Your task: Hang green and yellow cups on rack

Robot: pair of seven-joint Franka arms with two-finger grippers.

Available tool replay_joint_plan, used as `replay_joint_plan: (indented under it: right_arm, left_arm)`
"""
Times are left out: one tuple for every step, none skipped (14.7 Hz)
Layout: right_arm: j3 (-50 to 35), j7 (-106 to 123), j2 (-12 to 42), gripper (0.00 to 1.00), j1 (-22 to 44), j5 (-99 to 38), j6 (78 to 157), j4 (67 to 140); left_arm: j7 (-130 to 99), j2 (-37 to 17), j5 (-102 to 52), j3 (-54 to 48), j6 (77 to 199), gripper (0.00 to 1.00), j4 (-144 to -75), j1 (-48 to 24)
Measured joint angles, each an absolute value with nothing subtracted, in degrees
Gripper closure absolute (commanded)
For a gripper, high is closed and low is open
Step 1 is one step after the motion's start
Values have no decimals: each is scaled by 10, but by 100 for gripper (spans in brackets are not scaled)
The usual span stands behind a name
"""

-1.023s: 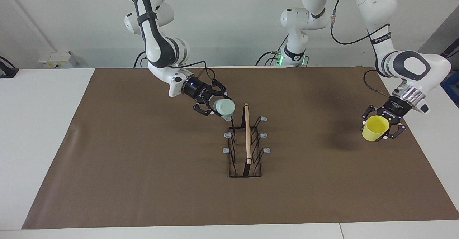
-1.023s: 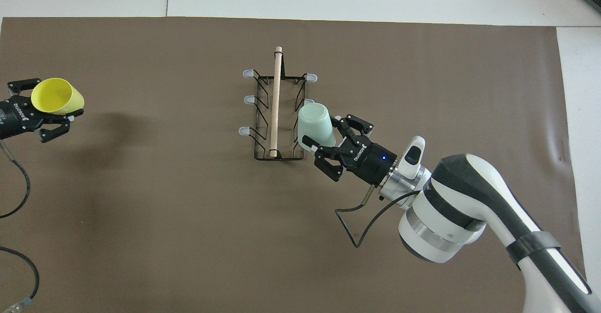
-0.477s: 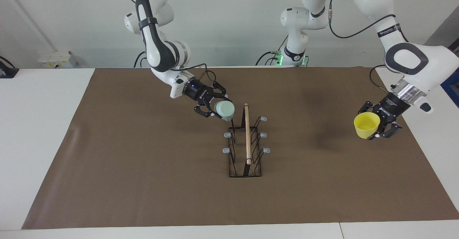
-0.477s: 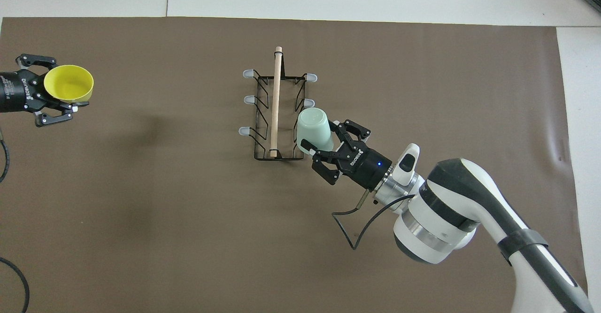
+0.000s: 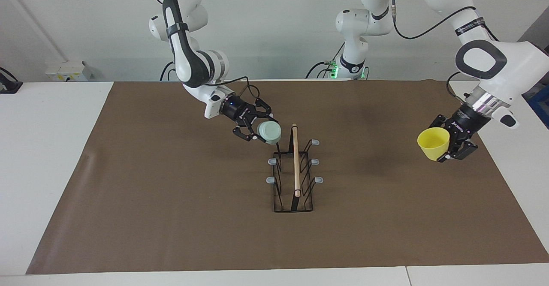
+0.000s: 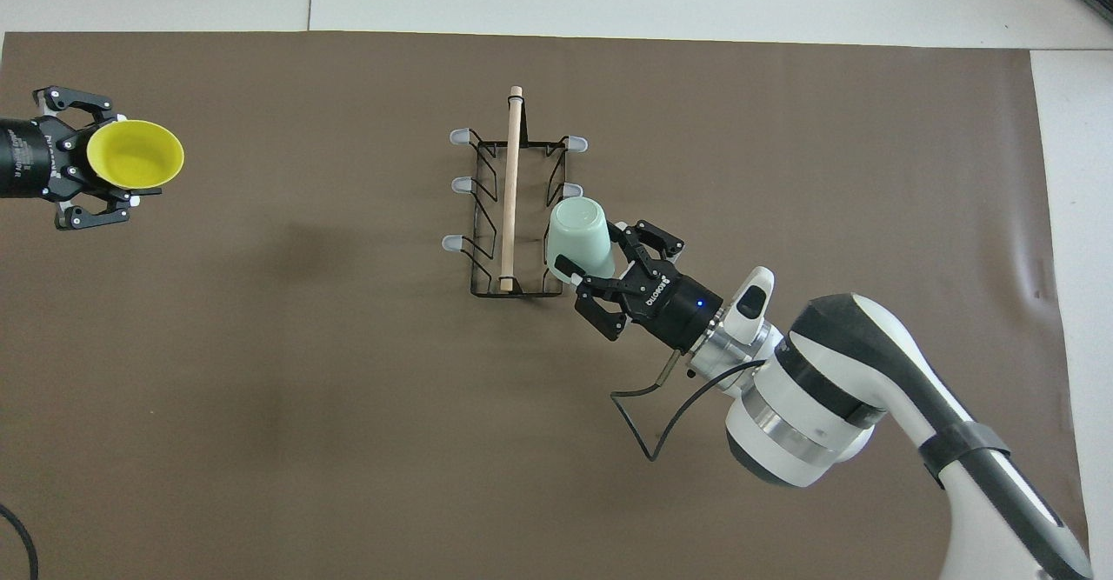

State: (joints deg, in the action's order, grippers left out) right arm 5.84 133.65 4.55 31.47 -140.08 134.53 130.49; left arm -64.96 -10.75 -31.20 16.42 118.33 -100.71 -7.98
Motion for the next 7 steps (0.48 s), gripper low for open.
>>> replay_joint_plan:
  right_arm:
    - [59,1348,50,100,315,-1407,1333,1305]
    - [59,1362,58,100,315,-1419,1316,1304]
    - [59,1374,68,100,315,-1430,1304,1304]
    - [59,1380,76,100,315,-1433,1297,1302]
    - [59,1381,82,100,314,-1434,1294,1301]
    - [59,1382,85,100,314,-1434,1294,1299]
    - [60,1382,86,100,314,-1434,1294,1297]
  left_arm:
    - [-663,-104,-284,146,1185,100,-1007,-80]
    - [-673,-102,-260,130,1190,100,-1007,-81]
    - [-678,-101,-239,117,1199,100,-1007,-81]
    - [-683,-100,-220,107,1208,100,-1007,-81]
    - [-689,-100,-200,99,1214,100,-1007,-81]
    - [-699,-99,-176,89,1223,100,-1007,-81]
    - [-713,-99,-149,77,1236,100,-1008,-80]
